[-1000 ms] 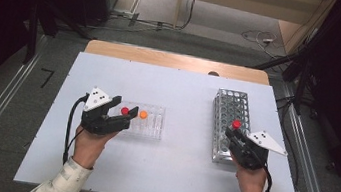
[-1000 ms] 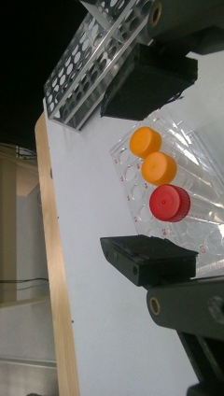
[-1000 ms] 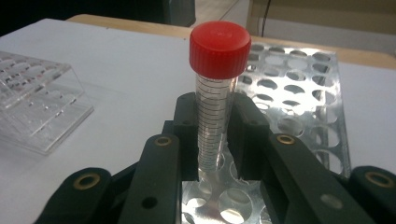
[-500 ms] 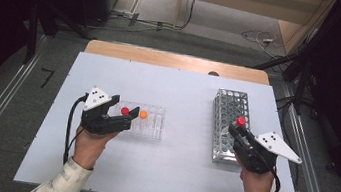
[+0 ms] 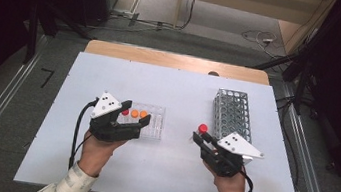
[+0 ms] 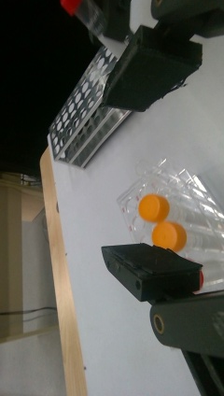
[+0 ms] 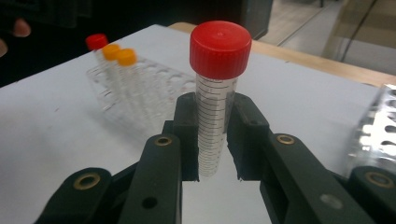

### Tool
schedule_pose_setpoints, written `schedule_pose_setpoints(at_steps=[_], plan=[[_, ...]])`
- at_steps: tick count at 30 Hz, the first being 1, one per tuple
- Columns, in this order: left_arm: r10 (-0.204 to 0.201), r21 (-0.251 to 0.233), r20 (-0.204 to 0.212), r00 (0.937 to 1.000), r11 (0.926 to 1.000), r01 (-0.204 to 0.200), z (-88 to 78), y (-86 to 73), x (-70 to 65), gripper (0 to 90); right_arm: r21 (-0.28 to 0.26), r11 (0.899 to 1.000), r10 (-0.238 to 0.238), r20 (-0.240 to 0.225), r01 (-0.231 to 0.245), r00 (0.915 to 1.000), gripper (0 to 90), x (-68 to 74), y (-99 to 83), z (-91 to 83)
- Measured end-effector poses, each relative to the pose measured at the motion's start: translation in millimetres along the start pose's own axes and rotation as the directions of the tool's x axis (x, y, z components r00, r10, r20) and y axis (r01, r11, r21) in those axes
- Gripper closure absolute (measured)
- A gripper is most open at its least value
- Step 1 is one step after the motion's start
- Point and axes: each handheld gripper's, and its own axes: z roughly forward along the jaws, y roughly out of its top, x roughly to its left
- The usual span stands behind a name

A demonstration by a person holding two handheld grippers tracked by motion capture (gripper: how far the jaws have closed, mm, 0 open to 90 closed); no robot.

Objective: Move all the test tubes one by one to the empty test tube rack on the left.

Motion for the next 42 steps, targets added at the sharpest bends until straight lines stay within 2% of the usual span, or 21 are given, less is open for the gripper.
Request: schedule_pose_setpoints(at_steps=[4,10,16,19,22,27,32,35,40,42], plan=[[0.031,0.011,0.035,0.9989,0.9994,-0.032,3.7,-1.7,-12.4,24.8,0.02,1.0,-0.021,-0.051,0.022,0.9985,71.8,15.6,-0.5,13.0],[0.062,0.01,0.077,0.9951,0.998,-0.063,5.9,-3.2,-27.2,27.9,0.044,0.998,-0.038,-0.104,0.043,0.9939,71.8,33.1,-0.1,29.2],[0.092,0.019,0.107,0.9899,0.9953,-0.095,8.7,-5.6,-35.8,32.0,0.077,0.995,-0.058,-0.135,0.069,0.9892,71.8,46.6,-3.2,45.0],[0.12,0.027,0.13,0.9843,0.9919,-0.124,11.1,-7.6,-40.1,37.4,0.081,0.994,-0.065,-0.142,0.077,0.9877,71.8,49.6,-3.1,48.8],[0.144,0.038,0.165,0.9759,0.9877,-0.152,12.9,-9.6,-43.6,46.4,0.077,0.994,-0.065,-0.152,0.077,0.9863,71.8,52.8,-1.8,50.3],[0.165,0.049,0.183,0.9693,0.9832,-0.176,14.7,-11.4,-45.3,61.0,0.078,0.993,-0.072,-0.157,0.085,0.9849,71.8,55.0,-1.4,51.0],[0.168,0.057,0.19,0.9672,0.9818,-0.181,16.4,-12.6,-46.5,63.9,0.077,0.993,-0.072,-0.16,0.085,0.9844,71.8,55.1,-1.4,50.8],[0.17,0.06,0.186,0.9678,0.9812,-0.184,16.8,-13.0,-46.7,68.1,0.078,0.993,-0.071,-0.16,0.084,0.9845,71.7,55.4,-1.5,50.5],[0.163,0.059,0.185,0.969,0.9825,-0.177,16.0,-12.7,-45.4,69.6,0.079,0.993,-0.068,-0.167,0.082,0.9837,71.0,55.1,-1.8,50.3],[0.159,0.056,0.187,0.9694,0.9835,-0.172,14.7,-12.0,-44.8,69.9,0.076,0.994,-0.067,-0.179,0.082,0.9816,64.7,54.6,-1.6,49.8]])
